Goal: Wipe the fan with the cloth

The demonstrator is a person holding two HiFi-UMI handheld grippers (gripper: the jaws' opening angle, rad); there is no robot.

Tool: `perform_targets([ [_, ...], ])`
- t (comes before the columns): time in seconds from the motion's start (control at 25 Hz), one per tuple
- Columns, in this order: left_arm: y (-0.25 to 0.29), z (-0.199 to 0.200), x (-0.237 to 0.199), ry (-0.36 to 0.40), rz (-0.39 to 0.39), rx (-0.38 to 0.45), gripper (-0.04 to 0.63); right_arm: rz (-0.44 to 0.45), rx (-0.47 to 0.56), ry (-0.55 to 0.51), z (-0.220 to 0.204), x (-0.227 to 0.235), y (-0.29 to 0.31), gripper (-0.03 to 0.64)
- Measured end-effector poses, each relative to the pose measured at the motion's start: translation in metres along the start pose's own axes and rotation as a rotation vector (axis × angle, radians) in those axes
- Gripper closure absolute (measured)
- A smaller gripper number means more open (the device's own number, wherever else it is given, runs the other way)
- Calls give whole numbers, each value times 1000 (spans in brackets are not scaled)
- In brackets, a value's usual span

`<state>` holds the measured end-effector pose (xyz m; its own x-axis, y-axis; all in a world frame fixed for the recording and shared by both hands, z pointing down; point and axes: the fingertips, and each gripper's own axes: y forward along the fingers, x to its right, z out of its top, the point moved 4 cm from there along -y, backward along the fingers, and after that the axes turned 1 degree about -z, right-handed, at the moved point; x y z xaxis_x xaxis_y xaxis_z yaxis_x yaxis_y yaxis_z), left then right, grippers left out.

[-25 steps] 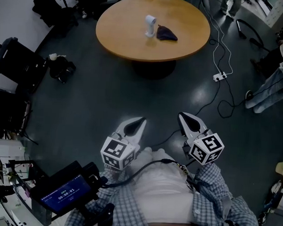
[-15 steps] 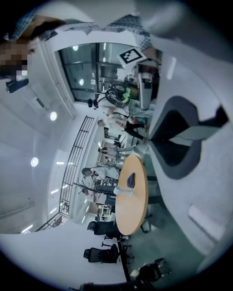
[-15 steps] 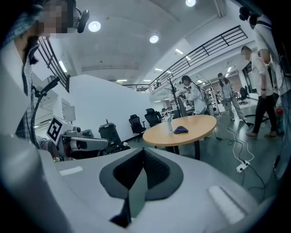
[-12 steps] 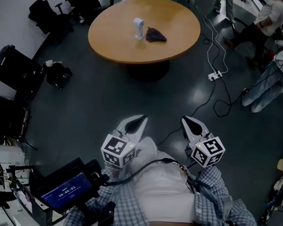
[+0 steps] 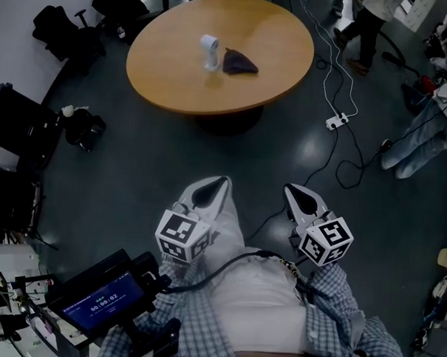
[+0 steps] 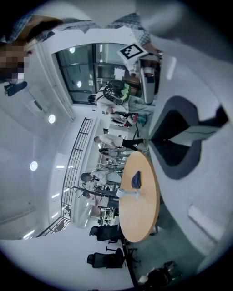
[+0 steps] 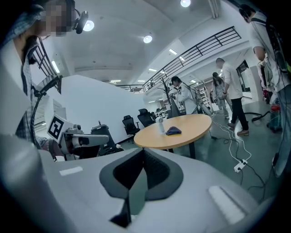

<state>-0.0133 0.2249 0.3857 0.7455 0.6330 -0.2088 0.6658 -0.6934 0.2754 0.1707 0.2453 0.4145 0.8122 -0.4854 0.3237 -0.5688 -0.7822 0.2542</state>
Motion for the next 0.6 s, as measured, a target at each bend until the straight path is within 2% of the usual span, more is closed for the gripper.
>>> perform_targets([
  [0.12,10,9,-22,20,1,18,597,3,23,-17,7,3,19,614],
  [0.32,61,43,-101,33,-17,13,597,14,15,-30,46,26,111,614],
  [0.6,116,76,-177,33,-79,-5,597,26,-6,-45,98,45,216,614],
])
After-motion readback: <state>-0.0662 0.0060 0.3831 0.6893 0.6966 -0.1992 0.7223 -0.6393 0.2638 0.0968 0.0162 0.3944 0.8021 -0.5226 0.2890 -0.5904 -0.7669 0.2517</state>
